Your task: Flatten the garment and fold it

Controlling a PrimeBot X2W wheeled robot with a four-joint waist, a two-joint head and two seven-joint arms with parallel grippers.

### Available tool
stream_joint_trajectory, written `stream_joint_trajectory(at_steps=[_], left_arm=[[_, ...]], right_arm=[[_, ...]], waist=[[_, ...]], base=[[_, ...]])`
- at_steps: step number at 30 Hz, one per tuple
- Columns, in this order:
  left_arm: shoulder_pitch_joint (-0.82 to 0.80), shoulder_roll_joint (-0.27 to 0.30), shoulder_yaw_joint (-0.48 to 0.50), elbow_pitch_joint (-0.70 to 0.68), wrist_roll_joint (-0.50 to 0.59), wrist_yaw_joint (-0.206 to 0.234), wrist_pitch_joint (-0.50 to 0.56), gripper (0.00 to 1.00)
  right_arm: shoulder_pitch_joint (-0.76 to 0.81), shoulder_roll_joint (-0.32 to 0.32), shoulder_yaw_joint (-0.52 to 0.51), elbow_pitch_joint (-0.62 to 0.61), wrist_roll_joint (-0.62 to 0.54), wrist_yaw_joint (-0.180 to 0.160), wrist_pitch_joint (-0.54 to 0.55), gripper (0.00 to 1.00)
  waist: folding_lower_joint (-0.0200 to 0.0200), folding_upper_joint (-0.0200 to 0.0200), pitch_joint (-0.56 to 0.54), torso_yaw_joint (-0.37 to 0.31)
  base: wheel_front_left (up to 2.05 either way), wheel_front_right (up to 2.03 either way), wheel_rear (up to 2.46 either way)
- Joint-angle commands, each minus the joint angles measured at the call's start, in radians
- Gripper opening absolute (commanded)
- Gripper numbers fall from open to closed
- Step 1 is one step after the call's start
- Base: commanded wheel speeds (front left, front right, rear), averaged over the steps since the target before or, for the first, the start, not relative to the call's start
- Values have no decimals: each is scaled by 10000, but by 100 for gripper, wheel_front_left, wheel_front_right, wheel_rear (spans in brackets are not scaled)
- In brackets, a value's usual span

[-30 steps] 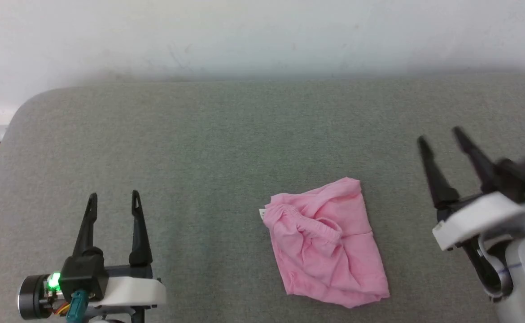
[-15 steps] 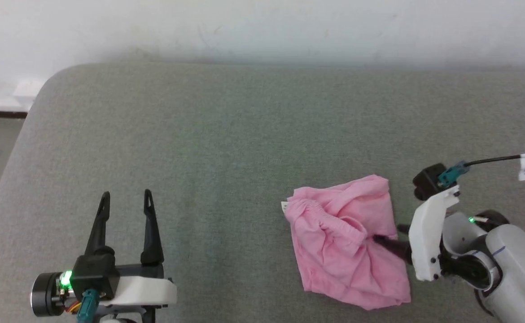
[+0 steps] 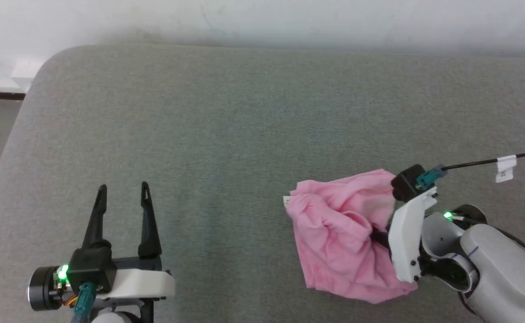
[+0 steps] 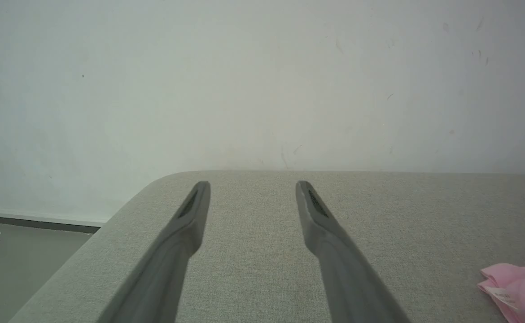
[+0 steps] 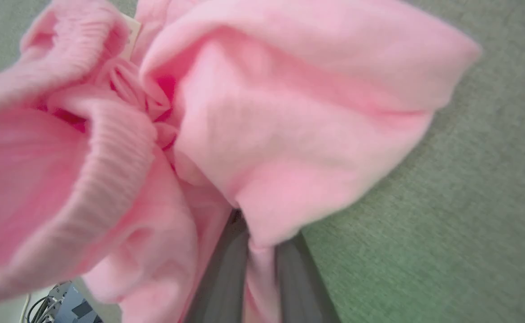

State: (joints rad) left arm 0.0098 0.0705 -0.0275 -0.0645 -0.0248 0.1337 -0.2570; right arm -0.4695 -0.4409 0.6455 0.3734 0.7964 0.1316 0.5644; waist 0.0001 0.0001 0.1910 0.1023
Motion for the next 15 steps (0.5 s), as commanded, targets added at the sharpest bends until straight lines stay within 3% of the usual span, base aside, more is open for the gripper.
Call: stream_joint_trajectory(at_steps=[1,9,15], left_arm=[[14,24,61,-5,90,24,-47,100],[-66,222,290,-338,218,125,-47,100],[-527,585,409,-757,424,281,-47,100]], right_arm=[[-43,49,261,-73,103,-9,-99,0],[-1241,-1096,1002,-2097,-239,-9,-745,0],[-2078,-2183,1003,-2251,-748,-9,-1066,0]], waist=[[-1,-1,-95,-544],[-1,-1,548,-2624],[-1,-1,1681,-4104]], base=[[0,0,0],[0,0,0],[0,0,0]])
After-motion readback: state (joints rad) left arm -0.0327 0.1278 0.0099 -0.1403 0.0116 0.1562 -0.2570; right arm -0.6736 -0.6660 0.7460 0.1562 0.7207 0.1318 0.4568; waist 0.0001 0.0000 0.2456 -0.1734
